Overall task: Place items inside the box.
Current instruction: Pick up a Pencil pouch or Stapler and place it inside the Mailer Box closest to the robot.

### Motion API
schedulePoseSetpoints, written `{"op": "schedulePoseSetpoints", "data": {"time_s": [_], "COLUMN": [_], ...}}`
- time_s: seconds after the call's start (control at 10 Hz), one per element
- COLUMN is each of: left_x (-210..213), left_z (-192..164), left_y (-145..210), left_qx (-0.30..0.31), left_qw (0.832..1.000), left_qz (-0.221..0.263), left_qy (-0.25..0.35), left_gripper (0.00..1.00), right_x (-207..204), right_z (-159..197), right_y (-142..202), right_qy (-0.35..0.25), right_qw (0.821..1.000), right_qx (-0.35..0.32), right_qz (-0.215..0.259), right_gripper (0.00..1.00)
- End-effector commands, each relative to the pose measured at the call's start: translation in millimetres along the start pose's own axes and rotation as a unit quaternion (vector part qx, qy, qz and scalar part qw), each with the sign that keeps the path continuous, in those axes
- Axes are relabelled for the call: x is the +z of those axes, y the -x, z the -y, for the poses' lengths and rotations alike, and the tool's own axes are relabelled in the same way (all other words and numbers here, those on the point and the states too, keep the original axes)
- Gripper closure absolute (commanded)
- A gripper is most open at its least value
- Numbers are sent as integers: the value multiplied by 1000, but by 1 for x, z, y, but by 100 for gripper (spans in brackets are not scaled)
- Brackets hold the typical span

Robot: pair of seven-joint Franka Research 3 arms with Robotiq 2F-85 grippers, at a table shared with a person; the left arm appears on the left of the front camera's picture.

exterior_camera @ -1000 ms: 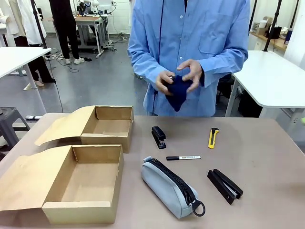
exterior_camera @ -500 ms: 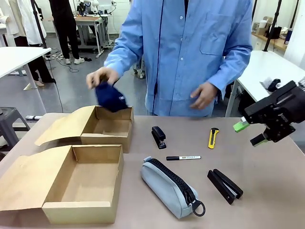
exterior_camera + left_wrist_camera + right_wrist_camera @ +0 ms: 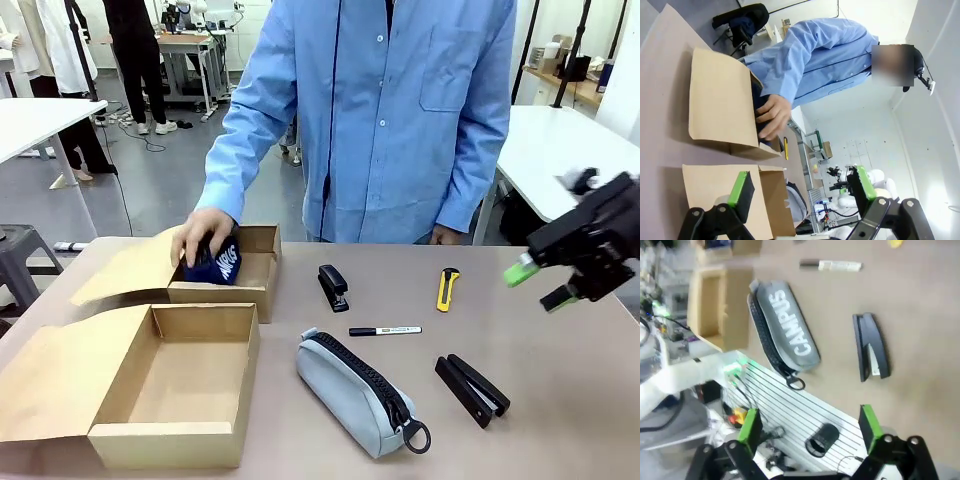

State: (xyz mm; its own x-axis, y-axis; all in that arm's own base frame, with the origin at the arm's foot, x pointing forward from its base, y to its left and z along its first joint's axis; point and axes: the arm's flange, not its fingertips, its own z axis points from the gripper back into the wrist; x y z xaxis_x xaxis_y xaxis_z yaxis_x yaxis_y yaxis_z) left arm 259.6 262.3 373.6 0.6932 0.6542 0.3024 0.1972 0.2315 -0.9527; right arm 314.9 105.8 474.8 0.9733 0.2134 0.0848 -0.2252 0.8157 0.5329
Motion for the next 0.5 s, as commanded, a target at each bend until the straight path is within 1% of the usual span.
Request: {"op": "schedulePoseSetpoints", "data": {"time_s": [0.0,0.1,0.2,0.3,0.4], "left_x": [-2,-2,-2,-2,-2], "left_z": [2,2,2,2,2], "left_y": [0,0,0,0,0], "left_qx": [-12,-12,-12,-12,-12], "left_qw": [1000,1000,1000,1000,1000], "left_qz": [11,11,11,11,11], "left_qy": [12,12,12,12,12], "left_gripper": [0,0,0,0,0], "right_x": [-33,-50,-72,-102,-129], "right_z": [-79,-109,-138,-166,-184], "right_y": [-22,-31,-40,-52,-64], "right_qy": [114,137,176,219,246], "right_qw": [992,988,981,973,964], "right_qx": [38,20,3,-9,-33], "right_qz": [-48,-67,-79,-78,-91], "right_gripper": [0,0,0,0,0]}}
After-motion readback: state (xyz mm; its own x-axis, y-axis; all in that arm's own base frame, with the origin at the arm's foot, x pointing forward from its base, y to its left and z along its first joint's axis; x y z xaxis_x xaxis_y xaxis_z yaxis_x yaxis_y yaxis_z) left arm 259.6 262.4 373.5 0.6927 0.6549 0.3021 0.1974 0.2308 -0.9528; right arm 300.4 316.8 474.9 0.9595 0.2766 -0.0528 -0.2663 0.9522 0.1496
